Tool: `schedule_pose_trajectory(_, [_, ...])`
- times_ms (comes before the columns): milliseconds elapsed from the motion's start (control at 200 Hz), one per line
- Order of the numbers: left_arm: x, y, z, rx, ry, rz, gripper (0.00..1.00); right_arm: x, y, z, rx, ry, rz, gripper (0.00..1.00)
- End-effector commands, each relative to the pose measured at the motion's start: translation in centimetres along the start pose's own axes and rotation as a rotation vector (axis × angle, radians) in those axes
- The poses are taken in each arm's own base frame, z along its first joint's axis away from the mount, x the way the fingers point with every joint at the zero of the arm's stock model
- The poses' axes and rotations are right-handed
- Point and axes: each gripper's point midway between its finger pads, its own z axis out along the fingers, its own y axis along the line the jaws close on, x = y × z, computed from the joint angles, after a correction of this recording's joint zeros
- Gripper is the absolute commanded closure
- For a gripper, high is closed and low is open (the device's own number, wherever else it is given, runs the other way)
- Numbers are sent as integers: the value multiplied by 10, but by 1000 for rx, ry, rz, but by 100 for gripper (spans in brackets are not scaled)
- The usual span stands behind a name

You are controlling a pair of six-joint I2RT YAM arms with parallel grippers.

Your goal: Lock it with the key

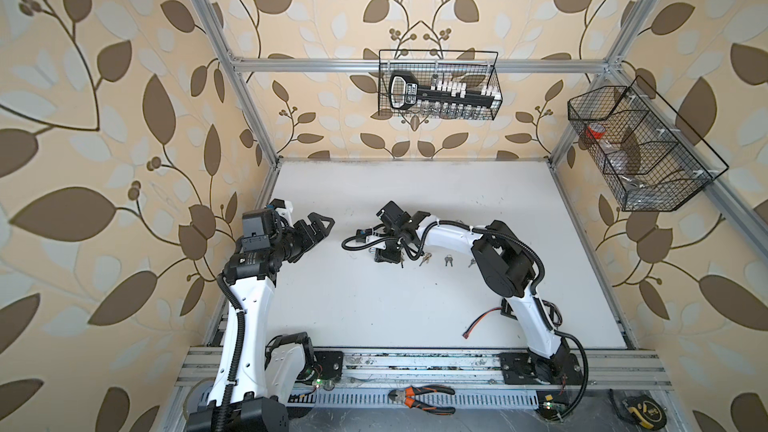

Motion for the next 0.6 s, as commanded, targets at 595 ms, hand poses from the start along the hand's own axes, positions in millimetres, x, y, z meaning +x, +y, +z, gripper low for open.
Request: schedule_pose_trajectory(595, [-11, -31, -30, 50, -95, 84, 1, -44, -6, -55, 43, -145, 125, 100])
